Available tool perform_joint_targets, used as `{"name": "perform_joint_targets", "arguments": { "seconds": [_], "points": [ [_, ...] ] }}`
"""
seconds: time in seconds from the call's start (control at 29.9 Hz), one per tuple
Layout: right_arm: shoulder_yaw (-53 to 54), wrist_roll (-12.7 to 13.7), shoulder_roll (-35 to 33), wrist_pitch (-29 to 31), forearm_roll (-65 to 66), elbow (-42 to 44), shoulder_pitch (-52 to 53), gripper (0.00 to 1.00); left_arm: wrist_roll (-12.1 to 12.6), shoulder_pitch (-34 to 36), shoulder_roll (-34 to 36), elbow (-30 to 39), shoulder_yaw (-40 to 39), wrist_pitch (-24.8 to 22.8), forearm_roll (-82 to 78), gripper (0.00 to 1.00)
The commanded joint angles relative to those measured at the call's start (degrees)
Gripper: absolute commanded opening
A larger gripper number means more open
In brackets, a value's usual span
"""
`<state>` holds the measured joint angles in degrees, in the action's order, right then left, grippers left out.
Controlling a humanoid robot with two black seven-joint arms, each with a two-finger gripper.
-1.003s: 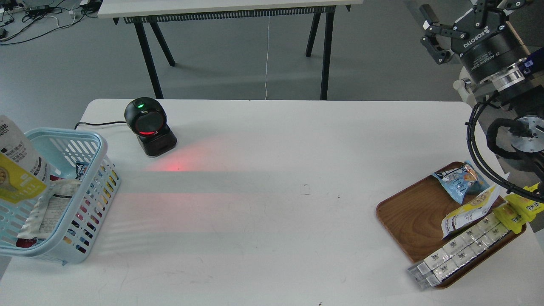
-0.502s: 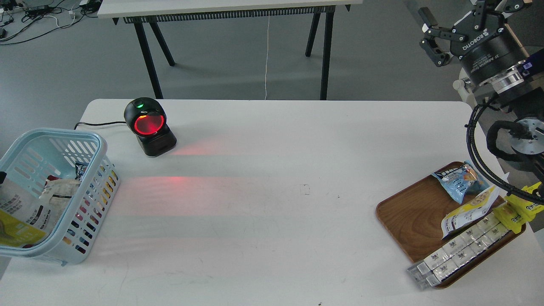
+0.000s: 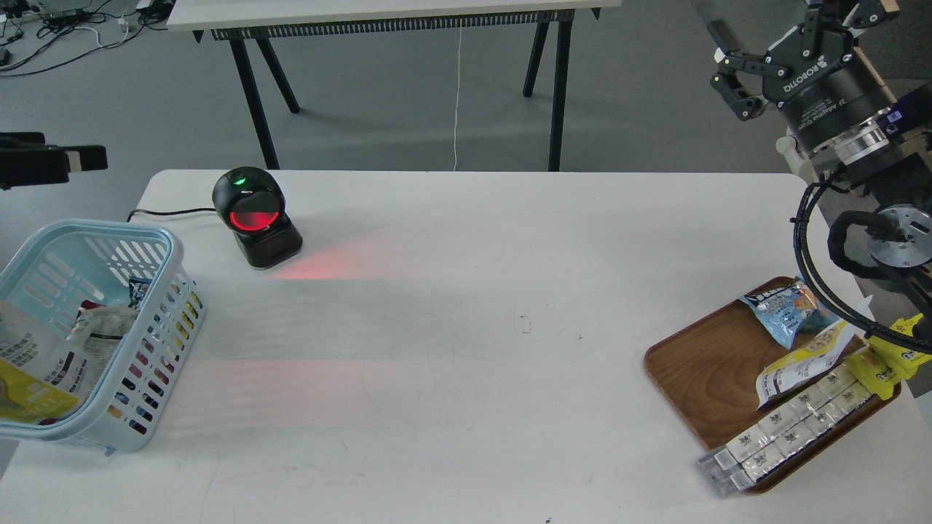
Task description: Scan snack and place in basket
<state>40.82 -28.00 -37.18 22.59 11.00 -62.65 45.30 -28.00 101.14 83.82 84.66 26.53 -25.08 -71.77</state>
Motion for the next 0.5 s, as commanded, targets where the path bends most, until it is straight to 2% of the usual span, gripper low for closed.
{"name": "perform_joint_targets", "arguments": {
  "seconds": [0.0, 0.27, 0.47],
  "points": [
    [-1.6, 0.0, -0.2, -0.1, 0.1, 0.2, 1.5, 0.98, 0.0, -0.1, -4.3, 0.1, -1.4, -0.3, 16.4, 1.00],
    [-10.0, 0.0, -1.1, -0.6, 0.6, 0.4, 7.3, 0.98, 0.0, -0.2, -12.7, -1.0, -2.5, 0.4, 47.8, 1.00],
    [-10.3, 0.0, -1.0, -0.9, 1.0, 1.0, 7.5, 0.98, 0.0, -6.5, -24.2, -11.3, -2.7, -0.1, 56.4, 1.00]
  ]
}}
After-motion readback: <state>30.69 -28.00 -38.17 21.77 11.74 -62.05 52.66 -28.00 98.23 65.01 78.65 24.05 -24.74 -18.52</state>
